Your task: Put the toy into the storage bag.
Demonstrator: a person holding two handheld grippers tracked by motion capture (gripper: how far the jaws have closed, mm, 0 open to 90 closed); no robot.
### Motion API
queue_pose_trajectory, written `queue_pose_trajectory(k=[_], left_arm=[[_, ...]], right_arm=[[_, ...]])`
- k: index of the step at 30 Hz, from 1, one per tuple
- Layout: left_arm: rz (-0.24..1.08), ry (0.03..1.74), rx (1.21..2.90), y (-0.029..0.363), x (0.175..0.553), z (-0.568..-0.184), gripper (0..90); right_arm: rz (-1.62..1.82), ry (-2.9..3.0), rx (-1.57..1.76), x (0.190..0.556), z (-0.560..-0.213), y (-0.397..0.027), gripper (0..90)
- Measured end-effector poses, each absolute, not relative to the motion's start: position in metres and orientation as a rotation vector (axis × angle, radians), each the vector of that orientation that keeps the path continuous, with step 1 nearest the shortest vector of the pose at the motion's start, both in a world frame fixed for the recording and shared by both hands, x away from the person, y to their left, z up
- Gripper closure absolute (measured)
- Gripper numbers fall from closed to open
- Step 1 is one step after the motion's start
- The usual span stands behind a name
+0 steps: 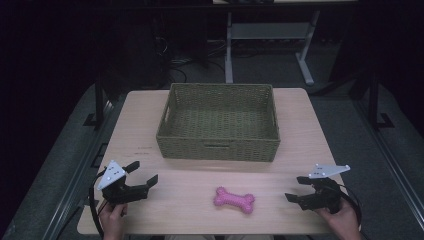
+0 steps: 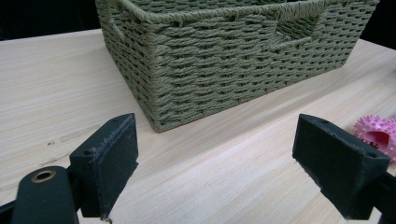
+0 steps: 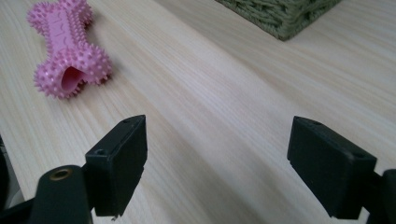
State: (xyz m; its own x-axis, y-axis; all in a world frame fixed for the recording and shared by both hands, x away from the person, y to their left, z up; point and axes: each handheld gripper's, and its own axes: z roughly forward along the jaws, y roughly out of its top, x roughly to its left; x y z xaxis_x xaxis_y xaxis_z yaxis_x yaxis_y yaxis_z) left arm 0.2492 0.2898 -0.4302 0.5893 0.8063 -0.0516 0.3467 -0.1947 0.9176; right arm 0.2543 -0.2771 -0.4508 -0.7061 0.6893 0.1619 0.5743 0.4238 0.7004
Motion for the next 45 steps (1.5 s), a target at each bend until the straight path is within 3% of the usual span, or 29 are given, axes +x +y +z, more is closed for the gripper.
queue_pose_trajectory(k=[45], left_arm=[[0.568, 0.948, 1.782, 0.292, 0.249, -0.431, 13.8]], right_arm=[[0.962, 2.810, 0.836, 0.284, -0.416, -0.202, 18.1]])
